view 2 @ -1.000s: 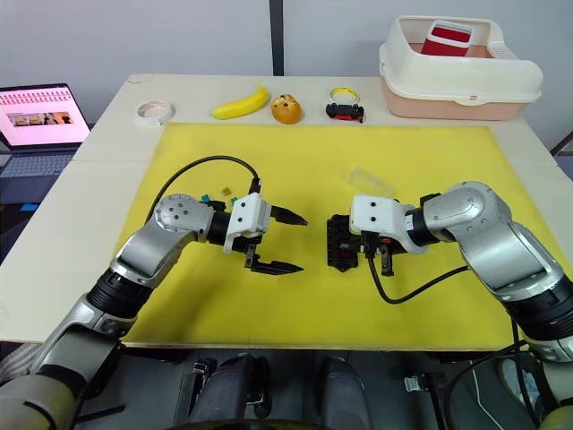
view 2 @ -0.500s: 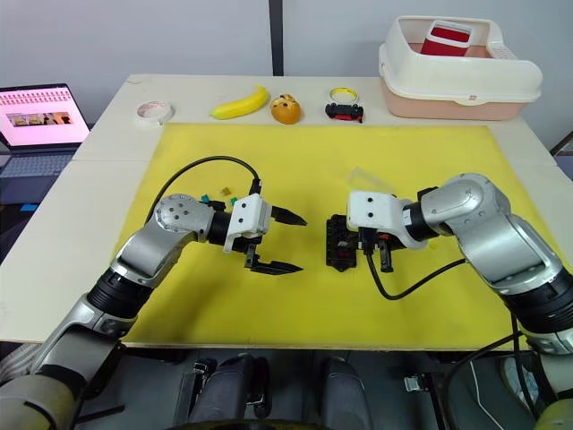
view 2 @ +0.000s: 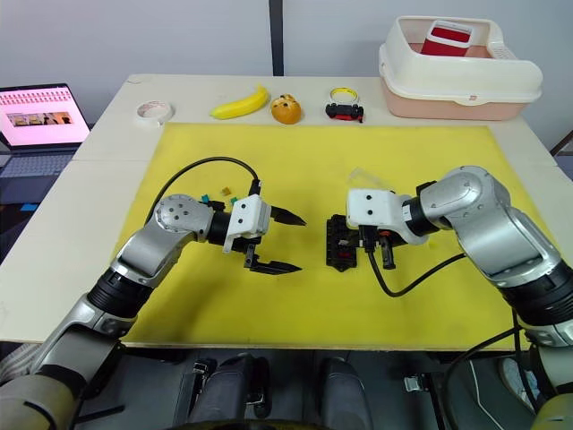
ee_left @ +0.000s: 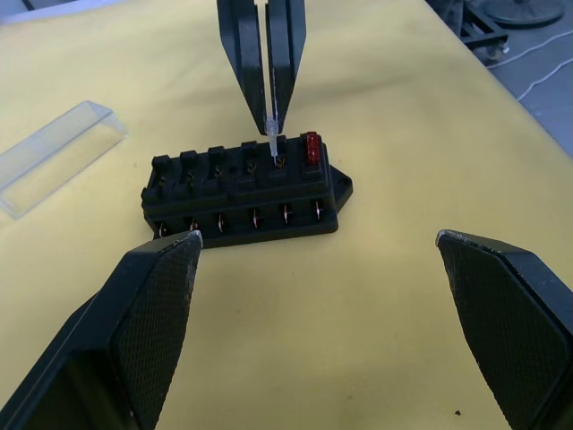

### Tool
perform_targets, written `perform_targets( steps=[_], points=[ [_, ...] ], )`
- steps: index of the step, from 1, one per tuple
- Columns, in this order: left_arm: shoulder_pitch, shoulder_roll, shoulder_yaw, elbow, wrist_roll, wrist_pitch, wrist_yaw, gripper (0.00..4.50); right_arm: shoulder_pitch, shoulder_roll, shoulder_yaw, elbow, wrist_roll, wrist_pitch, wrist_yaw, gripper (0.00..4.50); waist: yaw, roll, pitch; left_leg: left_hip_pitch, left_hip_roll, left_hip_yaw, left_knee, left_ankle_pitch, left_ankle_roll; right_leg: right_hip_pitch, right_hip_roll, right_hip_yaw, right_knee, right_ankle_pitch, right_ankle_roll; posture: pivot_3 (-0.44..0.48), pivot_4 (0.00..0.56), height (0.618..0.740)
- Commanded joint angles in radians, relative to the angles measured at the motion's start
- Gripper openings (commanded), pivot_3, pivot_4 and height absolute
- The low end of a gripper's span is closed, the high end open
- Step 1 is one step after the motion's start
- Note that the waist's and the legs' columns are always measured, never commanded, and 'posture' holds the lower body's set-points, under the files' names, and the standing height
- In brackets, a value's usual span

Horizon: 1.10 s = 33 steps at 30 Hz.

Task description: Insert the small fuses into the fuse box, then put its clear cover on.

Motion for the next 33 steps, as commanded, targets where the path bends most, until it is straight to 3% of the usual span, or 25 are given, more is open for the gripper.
perform_targets(
  steps=[1,33],
  points=[
    [-0.002,-0.002,0.007,-0.026,0.002,-0.017,-0.011,4.41,-0.012,-0.004,-0.011,0.003,-0.02,-0.022,0.002,0.0,0.0,0.0,0.0,0.0,0.0,0.0,0.0,0.0,0.0,0.0,0.0,0.0,0.0,0.0,0.0,0.0,0.15,0.74],
    [-0.012,-0.014,0.009,-0.014,0.003,-0.015,-0.007,4.41,-0.011,0.022,-0.005,-0.009,-0.011,0.02,-0.005,0.0,0.0,0.0,0.0,0.0,0.001,-0.001,0.005,0.0,0.0,0.001,0.001,0.0,0.002,0.0,0.0,0.0,0.15,0.74]
  ],
)
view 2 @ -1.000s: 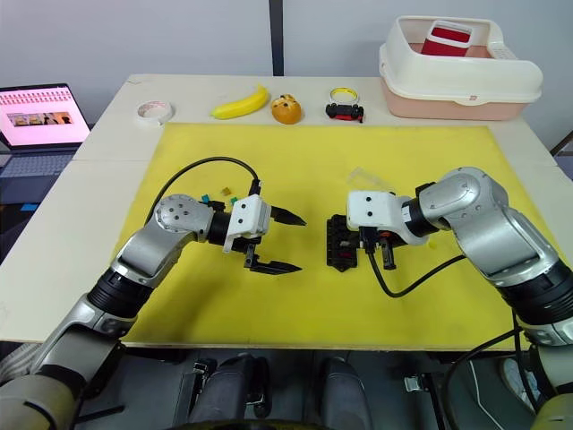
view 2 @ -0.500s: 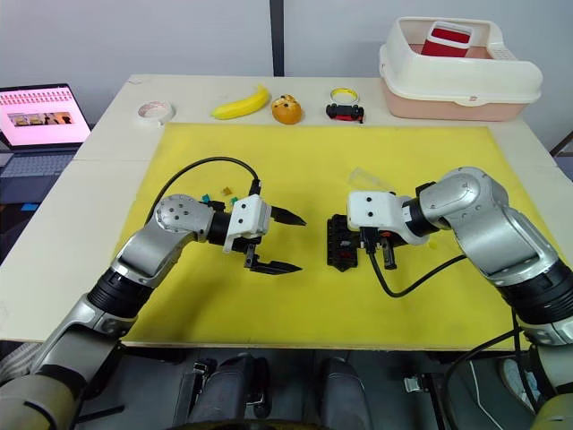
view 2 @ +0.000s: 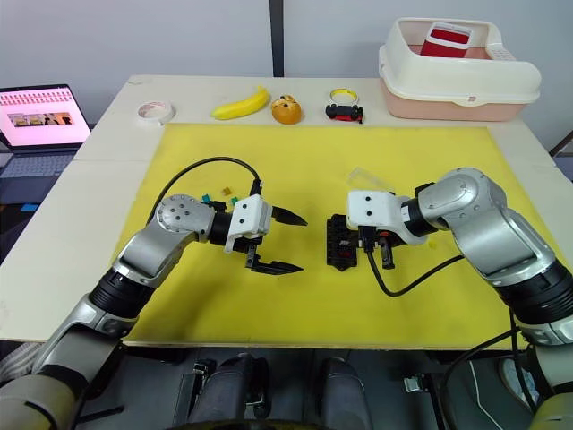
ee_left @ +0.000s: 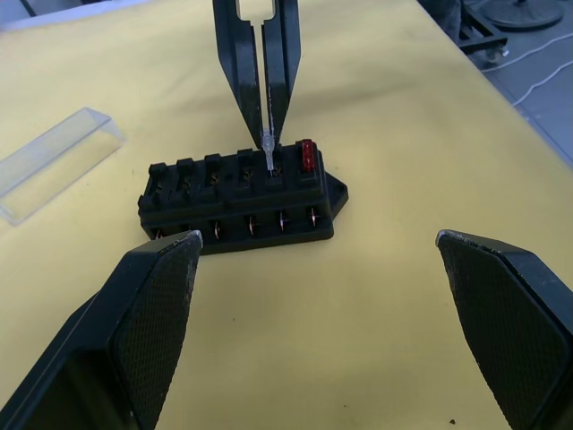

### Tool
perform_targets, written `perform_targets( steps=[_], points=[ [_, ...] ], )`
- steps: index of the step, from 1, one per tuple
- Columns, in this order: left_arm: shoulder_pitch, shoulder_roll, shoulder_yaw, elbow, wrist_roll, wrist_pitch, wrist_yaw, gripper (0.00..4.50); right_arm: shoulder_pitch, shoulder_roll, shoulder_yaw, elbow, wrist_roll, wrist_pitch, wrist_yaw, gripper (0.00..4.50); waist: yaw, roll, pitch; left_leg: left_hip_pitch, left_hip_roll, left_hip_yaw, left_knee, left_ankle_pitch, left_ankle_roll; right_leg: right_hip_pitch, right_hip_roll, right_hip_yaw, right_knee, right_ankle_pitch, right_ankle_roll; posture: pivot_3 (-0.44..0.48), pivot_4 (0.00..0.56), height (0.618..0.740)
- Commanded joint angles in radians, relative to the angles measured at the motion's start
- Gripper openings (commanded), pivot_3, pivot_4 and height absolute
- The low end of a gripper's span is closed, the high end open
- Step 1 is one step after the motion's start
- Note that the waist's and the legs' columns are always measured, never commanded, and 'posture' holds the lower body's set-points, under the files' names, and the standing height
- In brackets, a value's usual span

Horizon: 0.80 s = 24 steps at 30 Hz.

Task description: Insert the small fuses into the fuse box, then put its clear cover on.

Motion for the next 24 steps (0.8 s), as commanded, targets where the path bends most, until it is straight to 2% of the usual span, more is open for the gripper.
perform_targets(
  steps=[1,21,22,24],
  points=[
    [-0.011,-0.005,0.01,-0.015,0.003,-0.016,-0.008,4.41,-0.011,0.008,-0.009,-0.019,0.003,0.014,0.003,0.0,0.0,0.0,0.0,0.0,0.0,0.0,0.0,0.0,0.0,0.0,0.0,0.0,0.0,0.0,0.0,0.0,0.15,0.74],
    [-0.006,-0.015,0.006,-0.022,0.008,-0.014,-0.003,4.41,-0.042,-0.008,0.014,-0.043,-0.022,0.071,0.03,0.0,0.001,0.0,0.0,0.0,0.0,0.0,0.001,0.0,0.0,0.0,0.0,0.0,0.0,0.0,0.0,0.0,0.15,0.74],
    [-0.006,-0.015,0.007,-0.022,0.008,-0.014,-0.003,4.5,-0.047,-0.004,0.004,-0.046,-0.01,0.081,0.03,0.65,0.001,0.0,0.0,0.0,0.0,0.0,0.001,0.0,0.0,0.0,0.0,0.0,0.0,0.0,0.0,0.0,0.15,0.74],
    [-0.004,-0.013,0.009,-0.022,0.009,-0.013,-0.004,4.5,-0.068,-0.002,-0.026,-0.056,0.03,0.123,0.042,1.4,0.0,0.0,0.0,0.0,0.0,0.0,0.001,0.0,0.0,0.0,0.0,0.0,0.0,0.0,0.0,0.0,0.15,0.74]
  ],
)
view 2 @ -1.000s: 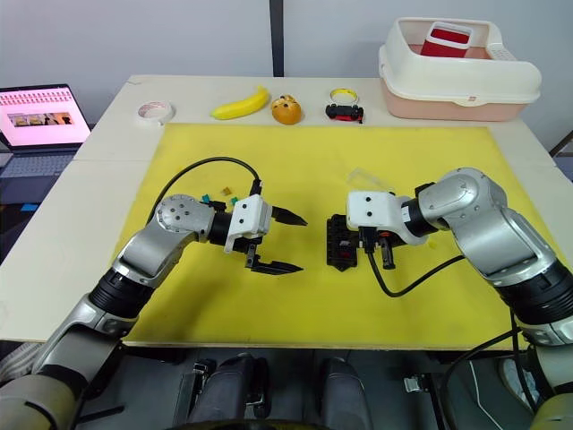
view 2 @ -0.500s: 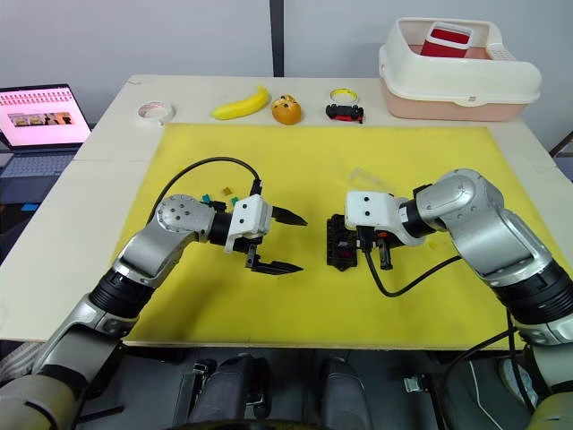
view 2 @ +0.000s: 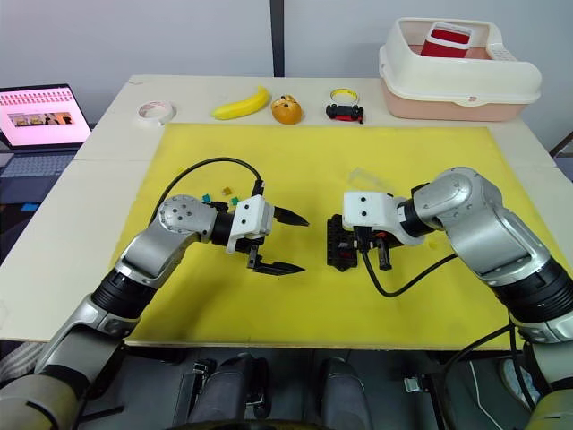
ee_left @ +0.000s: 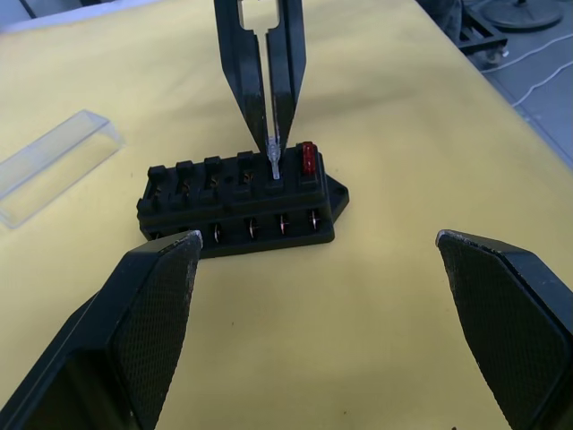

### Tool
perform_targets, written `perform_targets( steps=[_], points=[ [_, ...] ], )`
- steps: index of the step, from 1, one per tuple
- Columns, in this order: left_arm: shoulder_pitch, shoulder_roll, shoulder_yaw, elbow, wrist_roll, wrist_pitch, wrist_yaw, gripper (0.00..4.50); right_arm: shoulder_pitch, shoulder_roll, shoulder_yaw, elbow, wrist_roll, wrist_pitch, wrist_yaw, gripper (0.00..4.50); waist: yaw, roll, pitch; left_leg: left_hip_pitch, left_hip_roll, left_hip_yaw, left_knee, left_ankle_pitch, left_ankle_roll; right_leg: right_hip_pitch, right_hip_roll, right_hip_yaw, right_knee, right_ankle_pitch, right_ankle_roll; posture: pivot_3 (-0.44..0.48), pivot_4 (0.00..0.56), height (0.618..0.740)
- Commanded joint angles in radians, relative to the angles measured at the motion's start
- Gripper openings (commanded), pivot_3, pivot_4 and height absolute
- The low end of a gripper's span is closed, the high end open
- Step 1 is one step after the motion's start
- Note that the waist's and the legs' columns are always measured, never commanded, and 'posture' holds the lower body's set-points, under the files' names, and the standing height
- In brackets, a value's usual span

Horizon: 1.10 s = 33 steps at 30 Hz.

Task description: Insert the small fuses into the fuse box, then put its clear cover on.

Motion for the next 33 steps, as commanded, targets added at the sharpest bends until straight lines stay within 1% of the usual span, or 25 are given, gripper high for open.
perform_targets(
  steps=[1,4,6,9,12,15,18,19,20,21,23,28,33],
  points=[
    [-0.004,0.001,0.012,-0.023,-0.002,-0.014,-0.007,4.5,-0.055,-0.003,-0.075,-0.033,0.072,0.061,0.023,1.93,-0.001,0.0,0.0,0.0,0.0,0.0,0.0,0.0,0.0,0.0,0.0,0.0,0.0,0.0,0.0,0.0,0.15,0.74],
    [-0.002,0.01,0.018,-0.023,-0.004,-0.013,-0.011,4.5,-0.084,0.006,-0.107,-0.02,0.116,0.108,0.017,3.4,-0.001,0.0,0.0,0.0,0.0,0.0,0.0,0.0,0.0,0.0,0.0,0.0,0.0,0.0,0.0,0.0,0.15,0.74],
    [0.0,0.016,0.02,-0.025,-0.005,-0.012,-0.014,4.5,-0.087,0.018,-0.131,0.011,0.125,0.115,-0.015,3.4,0.0,0.0,0.0,0.0,0.0,0.0,0.0,0.0,0.0,0.0,0.0,0.0,0.0,0.0,0.0,0.0,0.15,0.74],
    [0.001,0.022,0.021,-0.033,-0.009,-0.008,-0.015,4.5,-0.029,0.027,-0.197,0.034,0.143,0.063,-0.054,3.4,0.003,0.0,0.0,0.0,0.0,0.0,0.0,0.0,0.0,0.0,0.0,0.0,0.0,0.0,0.0,0.0,0.15,0.74],
    [0.002,0.025,0.025,-0.035,-0.018,-0.008,-0.019,4.5,0.105,0.085,-0.334,-0.009,0.23,-0.01,-0.096,3.4,0.002,0.0,0.0,0.0,0.0,0.0,0.0,0.0,0.001,0.001,0.0,0.0,-0.001,0.0,0.0,0.0,0.15,0.74],
    [0.009,0.019,0.034,-0.033,-0.043,-0.01,-0.031,4.5,0.25,0.136,-0.424,-0.069,0.276,-0.097,-0.133,3.4,0.002,0.0,0.0,0.0,0.0,0.0,0.0,0.0,0.001,0.001,0.0,0.0,0.0,0.0,0.0,0.0,0.15,0.74],
    [0.013,0.013,0.038,-0.027,-0.066,-0.015,-0.046,4.5,0.389,0.207,-0.494,-0.12,0.322,-0.147,-0.195,2.57,0.001,0.0,0.0,0.0,0.0,0.0,0.001,0.0,0.001,0.001,0.0,0.0,0.0,0.0,0.0,0.0,0.15,0.74],
    [0.012,0.01,0.036,-0.022,-0.067,-0.017,-0.048,4.5,0.424,0.23,-0.506,-0.127,0.323,-0.168,-0.22,2.08,0.002,0.0,0.0,0.0,0.0,0.0,0.001,0.0,0.001,0.001,0.0,0.0,0.0,0.0,0.0,0.0,0.15,0.74],
    [0.01,0.007,0.035,-0.019,-0.068,-0.017,-0.049,4.5,0.449,0.248,-0.514,-0.129,0.322,-0.188,-0.241,1.5,0.001,0.0,0.0,0.0,0.0,-0.001,0.002,0.0,0.001,0.002,0.0,0.0,0.001,0.0,0.0,0.0,0.15,0.74],
    [0.007,0.005,0.034,-0.014,-0.068,-0.017,-0.05,4.5,0.466,0.262,-0.518,-0.128,0.32,-0.208,-0.257,1.13,0.001,0.0,0.0,0.0,0.0,-0.001,0.002,0.0,0.001,0.002,0.0,0.0,0.001,0.0,0.0,0.0,0.15,0.74],
    [0.002,0.0,0.031,-0.004,-0.065,-0.022,-0.051,4.5,0.486,0.282,-0.524,-0.117,0.328,-0.225,-0.283,0.05,0.001,0.0,0.0,0.0,0.0,-0.001,0.003,0.0,0.001,0.002,0.001,0.0,0.001,0.0,0.0,0.0,0.15,0.74],
    [-0.016,-0.013,0.027,0.023,-0.055,-0.039,-0.059,4.5,0.538,0.293,-0.495,-0.083,0.298,-0.299,-0.306,0.02,0.001,0.0,0.0,0.0,0.0,-0.001,0.003,0.0,0.001,0.002,0.001,0.0,0.001,0.0,0.0,0.0,0.15,0.74],
    [-0.033,-0.018,0.029,0.05,-0.049,-0.053,-0.065,4.5,0.547,0.286,-0.474,-0.053,0.279,-0.331,-0.321,0.02,0.001,0.0,0.0,0.0,0.0,-0.001,0.003,-0.001,0.001,0.002,0.001,0.0,0.001,0.0,0.0,0.0,0.15,0.74]
  ],
)
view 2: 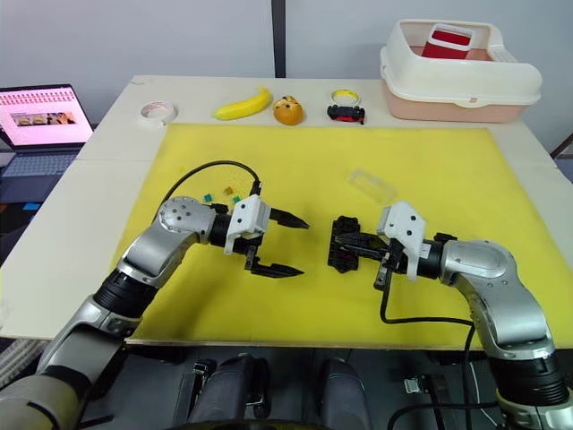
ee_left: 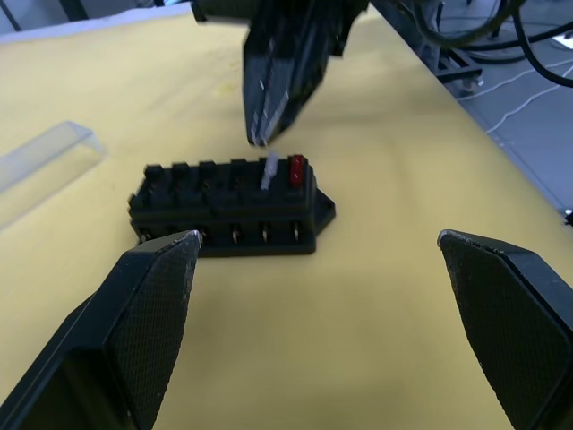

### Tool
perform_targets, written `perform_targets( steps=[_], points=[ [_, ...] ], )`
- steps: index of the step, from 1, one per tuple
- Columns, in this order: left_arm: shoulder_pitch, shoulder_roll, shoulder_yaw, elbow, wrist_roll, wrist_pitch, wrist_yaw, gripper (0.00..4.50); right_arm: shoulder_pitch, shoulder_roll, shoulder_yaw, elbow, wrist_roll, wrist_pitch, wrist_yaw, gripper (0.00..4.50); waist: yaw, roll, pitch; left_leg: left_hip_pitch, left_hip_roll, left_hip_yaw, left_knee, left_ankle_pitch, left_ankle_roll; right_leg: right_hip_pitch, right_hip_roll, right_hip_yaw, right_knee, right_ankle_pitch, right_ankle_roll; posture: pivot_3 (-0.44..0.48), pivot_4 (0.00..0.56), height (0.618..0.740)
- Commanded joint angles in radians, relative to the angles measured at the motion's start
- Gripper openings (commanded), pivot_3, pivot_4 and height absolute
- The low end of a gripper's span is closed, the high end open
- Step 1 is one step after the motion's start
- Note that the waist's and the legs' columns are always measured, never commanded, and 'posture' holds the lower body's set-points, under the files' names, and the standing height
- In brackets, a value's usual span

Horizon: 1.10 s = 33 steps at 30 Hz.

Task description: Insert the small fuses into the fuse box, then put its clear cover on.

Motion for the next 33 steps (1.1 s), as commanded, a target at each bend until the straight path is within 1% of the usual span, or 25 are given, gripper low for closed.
perform_targets(
  steps=[1,10,16,33],
  points=[
    [-0.018,-0.002,0.017,-0.005,0.001,-0.027,-0.016,4.5,-0.001,-0.01,0.005,0.003,-0.007,-0.033,-0.01,0.02,-0.001,0.0,0.0,0.0,0.0,0.0,0.0,0.0,0.0,0.0,0.0,0.0,0.0,0.0,0.0,0.0,0.15,0.74],
    [-0.021,-0.003,0.019,-0.005,0.006,-0.03,-0.018,4.5,-0.016,-0.015,0.049,0.047,-0.049,-0.056,-0.034,0.02,-0.001,0.0,0.0,0.0,0.0,0.0,0.0,0.0,0.0,0.0,0.0,0.0,0.0,0.0,0.0,0.0,0.15,0.74],
    [-0.018,0.004,0.019,-0.017,0.007,-0.024,-0.019,4.5,-0.034,-0.009,0.053,0.071,-0.041,-0.043,-0.061,0.02,0.001,0.0,0.0,0.0,0.0,0.0,0.0,0.0,0.0,0.0,0.0,0.0,0.0,0.0,0.0,0.0,0.15,0.74],
    [-0.031,0.003,0.025,0.003,0.022,-0.034,-0.013,4.5,-0.01,-0.031,0.069,0.049,-0.03,-0.012,-0.057,0.02,0.001,0.0,0.0,0.0,0.0,0.0,0.0,0.0,0.0,0.0,0.0,0.0,0.0,0.0,0.0,0.0,0.15,0.74]
  ],
)
